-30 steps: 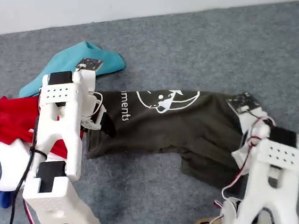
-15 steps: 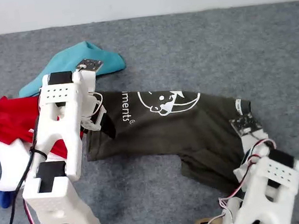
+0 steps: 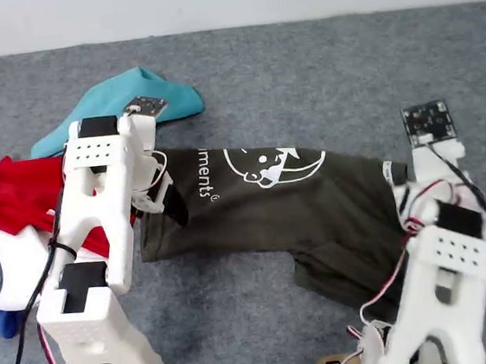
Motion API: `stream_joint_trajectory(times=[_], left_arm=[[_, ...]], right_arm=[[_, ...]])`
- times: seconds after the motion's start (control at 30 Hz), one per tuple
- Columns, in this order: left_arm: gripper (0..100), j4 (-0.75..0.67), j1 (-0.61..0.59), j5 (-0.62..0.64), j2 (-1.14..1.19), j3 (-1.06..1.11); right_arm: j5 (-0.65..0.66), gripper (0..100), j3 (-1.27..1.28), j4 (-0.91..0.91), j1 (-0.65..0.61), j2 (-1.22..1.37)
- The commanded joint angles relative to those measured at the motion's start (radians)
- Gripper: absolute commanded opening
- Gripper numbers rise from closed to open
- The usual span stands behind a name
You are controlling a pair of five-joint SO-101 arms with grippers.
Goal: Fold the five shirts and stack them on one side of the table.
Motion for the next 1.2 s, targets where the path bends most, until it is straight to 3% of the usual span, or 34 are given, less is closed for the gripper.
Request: stream_joint_trajectory(times=[0.0, 0.23, 0.6, 0.87, 1.07, 1.17], left_arm=[[30, 0.028, 0.008, 0.009, -0.052, -0.005], [30, 0.034, 0.005, 0.009, -0.052, -0.005], [30, 0.034, 0.003, 0.009, -0.052, -0.005], [30, 0.032, 0.003, 0.009, -0.052, -0.005], [30, 0.017, 0.002, 0.012, -0.051, -0.005], [30, -0.055, -0.011, 0.015, -0.051, -0.004]], right_arm=[[-0.049, 20.1, -0.003, -0.160, -0.024, 0.119], [-0.048, 20.1, -0.031, -0.400, -0.021, 0.398], [0.000, 20.1, -0.479, -0.414, 0.041, 0.898], [-0.002, 20.1, -0.707, -0.263, 0.048, 1.079], [-0.005, 20.1, -0.713, -0.022, 0.050, 0.901], [0.002, 20.1, -0.715, 0.101, 0.050, 0.771]])
